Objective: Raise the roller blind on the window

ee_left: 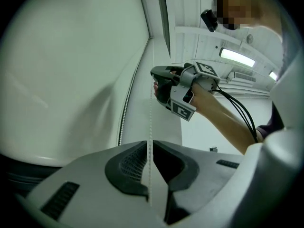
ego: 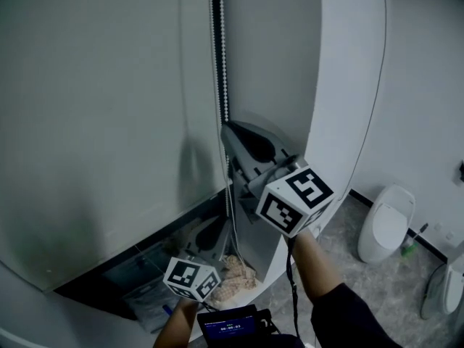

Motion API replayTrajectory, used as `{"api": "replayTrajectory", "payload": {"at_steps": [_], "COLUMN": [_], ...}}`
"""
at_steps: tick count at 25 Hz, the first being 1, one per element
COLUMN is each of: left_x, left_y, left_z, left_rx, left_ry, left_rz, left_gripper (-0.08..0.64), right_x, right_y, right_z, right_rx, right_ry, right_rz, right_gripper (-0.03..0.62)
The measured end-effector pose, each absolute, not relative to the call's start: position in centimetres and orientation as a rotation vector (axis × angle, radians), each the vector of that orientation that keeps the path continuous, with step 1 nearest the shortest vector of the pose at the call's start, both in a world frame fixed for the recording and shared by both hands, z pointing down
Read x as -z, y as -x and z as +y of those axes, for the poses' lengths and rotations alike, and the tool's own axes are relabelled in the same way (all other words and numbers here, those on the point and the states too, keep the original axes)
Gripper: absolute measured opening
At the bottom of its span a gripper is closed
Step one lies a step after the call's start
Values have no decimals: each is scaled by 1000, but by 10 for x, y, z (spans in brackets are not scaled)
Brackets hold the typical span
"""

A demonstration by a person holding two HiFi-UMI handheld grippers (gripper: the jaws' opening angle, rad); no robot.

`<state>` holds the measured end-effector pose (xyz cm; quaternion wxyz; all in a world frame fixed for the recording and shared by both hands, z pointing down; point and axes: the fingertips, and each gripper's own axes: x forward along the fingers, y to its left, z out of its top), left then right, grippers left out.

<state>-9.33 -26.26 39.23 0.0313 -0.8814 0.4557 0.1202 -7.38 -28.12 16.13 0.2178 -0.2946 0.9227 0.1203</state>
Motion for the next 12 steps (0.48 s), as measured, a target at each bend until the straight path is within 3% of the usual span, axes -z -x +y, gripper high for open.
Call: {"api": "replayTrajectory", "payload": {"at_steps": [5,12], "left_x": [-346,-256], "left_y": [128,119], "left_z": [-263,-272], "left_rx": [-503,-509], "left_ry": [2698,2611], "left_rz": [1500,1389], "left_gripper": [11,12], "right_x": [-185,-303], "right_y": [80,94], "right_z": [-294,-300], "right_rx": [-336,-215], "right_ry": [906,984], "right_rz": [2621,2759], "right_gripper": [15,15]}}
